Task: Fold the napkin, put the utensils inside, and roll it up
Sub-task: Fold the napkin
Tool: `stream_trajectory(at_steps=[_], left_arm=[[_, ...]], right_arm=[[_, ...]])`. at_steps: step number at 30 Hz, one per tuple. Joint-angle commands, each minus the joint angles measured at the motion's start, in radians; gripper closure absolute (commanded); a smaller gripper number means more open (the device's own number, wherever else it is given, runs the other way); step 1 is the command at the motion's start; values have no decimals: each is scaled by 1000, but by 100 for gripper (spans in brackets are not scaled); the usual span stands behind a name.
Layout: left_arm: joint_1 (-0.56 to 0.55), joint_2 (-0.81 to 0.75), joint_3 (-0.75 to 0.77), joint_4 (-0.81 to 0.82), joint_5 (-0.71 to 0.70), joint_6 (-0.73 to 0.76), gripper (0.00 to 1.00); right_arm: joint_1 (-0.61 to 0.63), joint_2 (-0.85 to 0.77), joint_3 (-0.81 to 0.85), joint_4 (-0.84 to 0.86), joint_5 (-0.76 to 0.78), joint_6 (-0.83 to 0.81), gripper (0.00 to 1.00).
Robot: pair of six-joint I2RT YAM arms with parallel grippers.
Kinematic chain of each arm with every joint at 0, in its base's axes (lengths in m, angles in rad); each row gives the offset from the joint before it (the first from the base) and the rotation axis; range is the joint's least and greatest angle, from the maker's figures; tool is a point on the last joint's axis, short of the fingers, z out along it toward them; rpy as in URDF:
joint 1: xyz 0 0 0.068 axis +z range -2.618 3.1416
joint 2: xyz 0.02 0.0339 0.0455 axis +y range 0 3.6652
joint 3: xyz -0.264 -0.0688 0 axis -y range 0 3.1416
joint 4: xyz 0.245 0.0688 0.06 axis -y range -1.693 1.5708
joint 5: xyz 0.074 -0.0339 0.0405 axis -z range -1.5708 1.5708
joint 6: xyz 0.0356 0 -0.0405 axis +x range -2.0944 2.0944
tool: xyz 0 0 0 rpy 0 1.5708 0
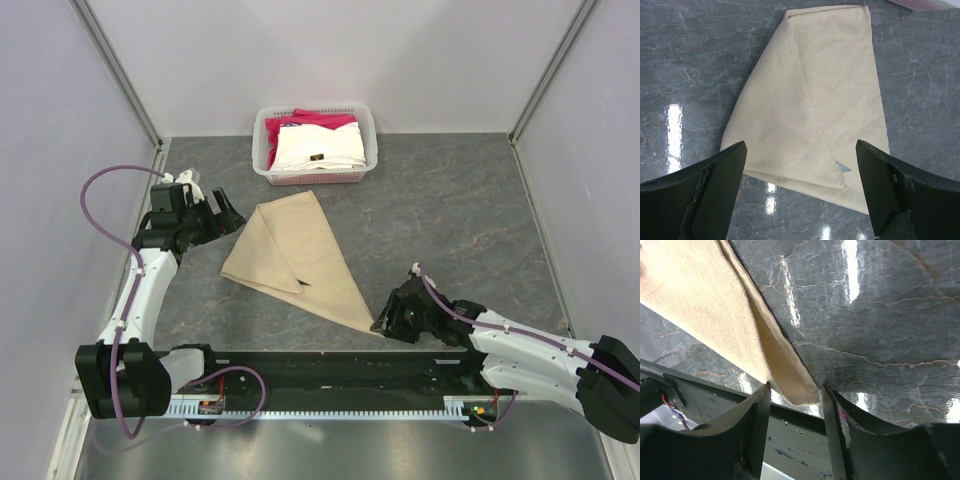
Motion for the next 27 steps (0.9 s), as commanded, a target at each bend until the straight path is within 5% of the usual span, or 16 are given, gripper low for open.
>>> stream_trajectory(at_steps=[1, 8, 19, 27], left_arm=[[4, -24, -5, 30, 26, 25, 3], [4, -27, -5, 33, 39, 22, 3], [5, -26, -5, 38, 44, 19, 3], [5, -23, -6, 36, 47, 17, 3]], right_arm=[[4, 37, -3, -10, 12, 4, 48], [4, 42, 10, -48, 42, -13, 60], [4, 166, 108, -73, 47, -171, 63], [4, 217, 151, -94, 70, -237, 74]])
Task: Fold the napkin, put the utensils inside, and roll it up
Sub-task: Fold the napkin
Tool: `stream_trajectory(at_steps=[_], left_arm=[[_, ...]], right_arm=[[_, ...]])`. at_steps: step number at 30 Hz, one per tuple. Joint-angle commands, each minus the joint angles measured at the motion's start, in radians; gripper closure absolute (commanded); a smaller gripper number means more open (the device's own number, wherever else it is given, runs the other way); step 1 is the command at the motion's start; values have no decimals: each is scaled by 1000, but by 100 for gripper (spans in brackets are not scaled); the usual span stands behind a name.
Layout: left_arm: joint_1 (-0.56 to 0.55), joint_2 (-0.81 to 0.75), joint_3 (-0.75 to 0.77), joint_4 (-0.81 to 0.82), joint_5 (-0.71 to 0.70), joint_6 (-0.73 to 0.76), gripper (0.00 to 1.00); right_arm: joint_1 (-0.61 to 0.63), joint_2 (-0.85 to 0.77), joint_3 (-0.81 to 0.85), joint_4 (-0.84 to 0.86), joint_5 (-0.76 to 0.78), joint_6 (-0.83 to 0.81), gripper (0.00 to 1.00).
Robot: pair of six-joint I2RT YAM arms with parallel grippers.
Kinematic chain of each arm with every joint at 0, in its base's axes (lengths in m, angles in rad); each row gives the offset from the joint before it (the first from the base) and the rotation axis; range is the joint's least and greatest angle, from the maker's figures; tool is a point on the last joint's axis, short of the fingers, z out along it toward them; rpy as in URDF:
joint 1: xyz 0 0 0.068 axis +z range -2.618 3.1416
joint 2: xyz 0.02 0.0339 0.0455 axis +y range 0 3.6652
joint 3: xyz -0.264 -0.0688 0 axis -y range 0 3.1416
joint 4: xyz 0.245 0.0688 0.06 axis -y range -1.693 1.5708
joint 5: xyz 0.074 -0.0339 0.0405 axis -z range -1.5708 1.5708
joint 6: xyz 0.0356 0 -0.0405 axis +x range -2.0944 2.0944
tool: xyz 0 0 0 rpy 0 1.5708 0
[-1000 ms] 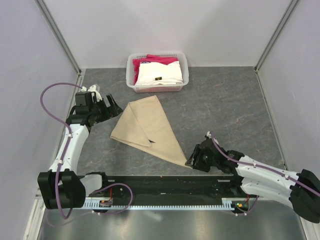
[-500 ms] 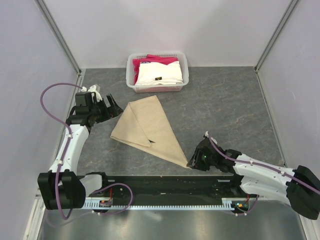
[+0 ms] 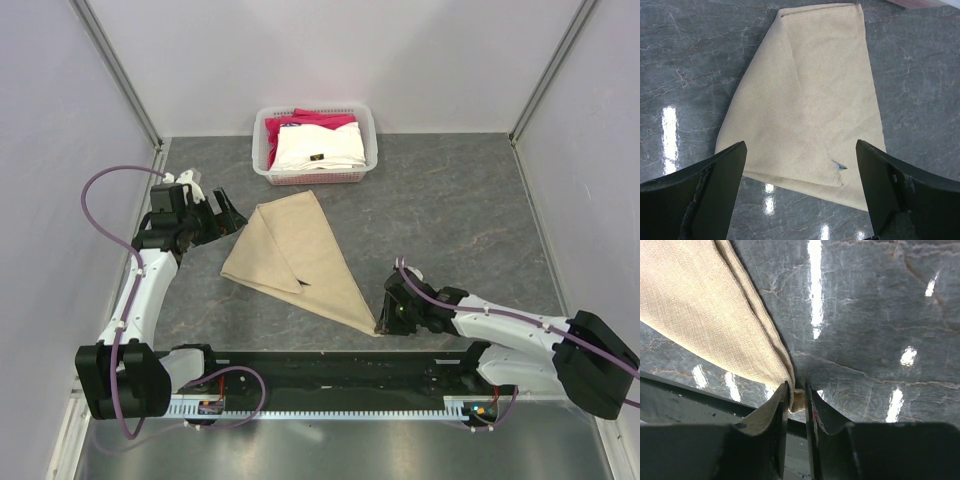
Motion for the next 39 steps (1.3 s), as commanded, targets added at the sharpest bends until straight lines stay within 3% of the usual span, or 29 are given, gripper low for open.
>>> stream_trajectory(at_steps=[1, 6, 14, 26, 39], left_arm=[[5, -19, 0, 31, 21, 19, 3], [4, -20, 2, 30, 18, 17, 3], [4, -17, -2, 34, 34, 11, 3], [4, -28, -6, 42, 48, 3, 3], [4, -31, -12, 45, 34, 2, 3]], right_arm=[[4, 35, 39, -43, 60, -66, 76], [6, 63, 73, -43, 64, -87, 82], [6, 67, 134, -39, 63, -104, 100], [30, 187, 379, -16, 81, -196, 100], [87, 606, 727, 283, -87, -310, 100]])
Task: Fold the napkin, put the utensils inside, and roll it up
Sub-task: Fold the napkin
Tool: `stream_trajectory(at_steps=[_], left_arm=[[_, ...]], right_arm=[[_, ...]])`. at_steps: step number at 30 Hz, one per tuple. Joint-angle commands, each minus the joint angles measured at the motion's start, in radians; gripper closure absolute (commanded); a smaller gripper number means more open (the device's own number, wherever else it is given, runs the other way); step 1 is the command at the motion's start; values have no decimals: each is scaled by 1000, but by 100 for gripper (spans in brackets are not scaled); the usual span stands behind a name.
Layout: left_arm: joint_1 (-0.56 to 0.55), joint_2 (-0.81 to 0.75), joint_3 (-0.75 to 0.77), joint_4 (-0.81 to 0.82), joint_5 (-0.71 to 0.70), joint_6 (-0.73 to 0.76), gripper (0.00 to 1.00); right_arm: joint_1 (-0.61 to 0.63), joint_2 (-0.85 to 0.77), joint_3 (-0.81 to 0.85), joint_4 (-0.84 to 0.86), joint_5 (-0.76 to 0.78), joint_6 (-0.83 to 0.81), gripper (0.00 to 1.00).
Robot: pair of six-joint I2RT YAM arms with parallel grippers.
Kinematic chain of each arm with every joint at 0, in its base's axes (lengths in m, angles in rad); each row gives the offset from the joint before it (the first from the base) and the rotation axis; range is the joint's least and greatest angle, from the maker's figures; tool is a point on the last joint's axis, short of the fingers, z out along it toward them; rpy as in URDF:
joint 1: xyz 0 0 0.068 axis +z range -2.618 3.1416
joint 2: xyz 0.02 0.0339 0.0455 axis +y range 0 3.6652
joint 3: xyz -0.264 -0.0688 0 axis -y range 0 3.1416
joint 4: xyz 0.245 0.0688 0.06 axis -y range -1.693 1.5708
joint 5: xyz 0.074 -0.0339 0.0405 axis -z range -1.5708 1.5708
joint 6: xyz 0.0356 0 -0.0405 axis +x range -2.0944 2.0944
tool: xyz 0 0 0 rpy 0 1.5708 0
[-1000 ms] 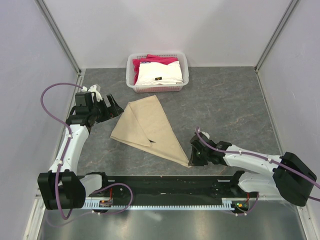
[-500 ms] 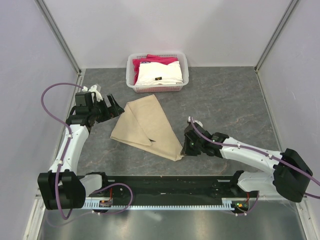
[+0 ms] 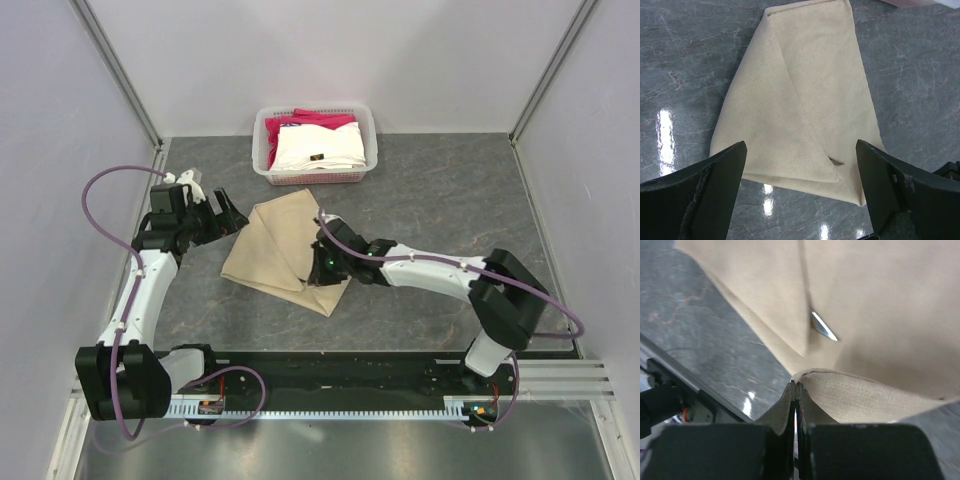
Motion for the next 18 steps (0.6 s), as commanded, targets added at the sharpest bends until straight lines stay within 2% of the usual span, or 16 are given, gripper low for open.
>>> stream_trajectory(at_steps=[1, 8, 18], left_arm=[[5, -25, -9, 37, 4, 4, 3], [4, -27, -11, 37, -6, 4, 2], [7, -27, -9, 35, -13, 4, 2]], right_arm=[[35, 102, 145, 156, -81, -54, 100], [64, 243, 323, 203, -141, -73, 100], [81, 324, 411, 278, -170, -66, 100]])
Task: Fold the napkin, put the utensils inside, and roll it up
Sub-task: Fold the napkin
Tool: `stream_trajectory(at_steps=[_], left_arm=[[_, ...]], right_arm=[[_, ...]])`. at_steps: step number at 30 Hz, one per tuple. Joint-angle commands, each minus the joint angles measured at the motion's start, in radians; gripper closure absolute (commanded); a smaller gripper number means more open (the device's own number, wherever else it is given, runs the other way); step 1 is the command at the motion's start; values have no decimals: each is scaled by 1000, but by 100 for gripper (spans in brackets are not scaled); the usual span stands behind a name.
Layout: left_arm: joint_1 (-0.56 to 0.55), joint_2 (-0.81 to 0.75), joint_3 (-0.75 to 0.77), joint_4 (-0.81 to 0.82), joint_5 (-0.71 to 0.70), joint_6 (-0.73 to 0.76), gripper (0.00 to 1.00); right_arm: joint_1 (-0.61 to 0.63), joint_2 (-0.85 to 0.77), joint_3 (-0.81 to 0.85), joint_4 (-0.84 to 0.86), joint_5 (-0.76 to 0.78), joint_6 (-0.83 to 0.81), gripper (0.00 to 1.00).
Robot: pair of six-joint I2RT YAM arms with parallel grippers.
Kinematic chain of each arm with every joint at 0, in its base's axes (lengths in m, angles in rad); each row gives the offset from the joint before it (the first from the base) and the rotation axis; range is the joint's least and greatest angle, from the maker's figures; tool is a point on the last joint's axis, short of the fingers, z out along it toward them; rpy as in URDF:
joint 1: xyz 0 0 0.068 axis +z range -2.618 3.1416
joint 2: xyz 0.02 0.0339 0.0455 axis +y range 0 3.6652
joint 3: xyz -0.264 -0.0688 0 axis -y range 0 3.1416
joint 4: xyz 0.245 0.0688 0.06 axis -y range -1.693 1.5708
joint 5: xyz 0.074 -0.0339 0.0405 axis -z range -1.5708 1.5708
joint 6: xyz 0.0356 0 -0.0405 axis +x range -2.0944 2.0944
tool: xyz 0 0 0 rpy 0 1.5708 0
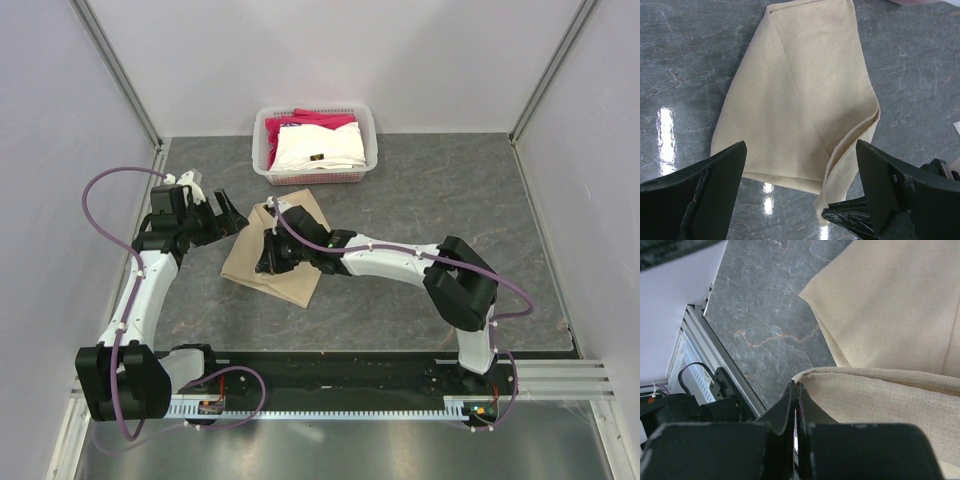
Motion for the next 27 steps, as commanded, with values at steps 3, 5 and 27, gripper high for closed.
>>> stream_trajectory(at_steps=[3, 5, 27], left_arm=[[5, -23, 2, 33, -9, 4, 2], [7, -21, 0, 33, -9, 2, 2], [5, -15, 2, 35, -4, 2, 2]], right_arm=[[9, 72, 108, 81, -43, -27, 100], [9, 98, 133, 81, -46, -38, 100], [12, 276, 268, 82, -49, -72, 100]])
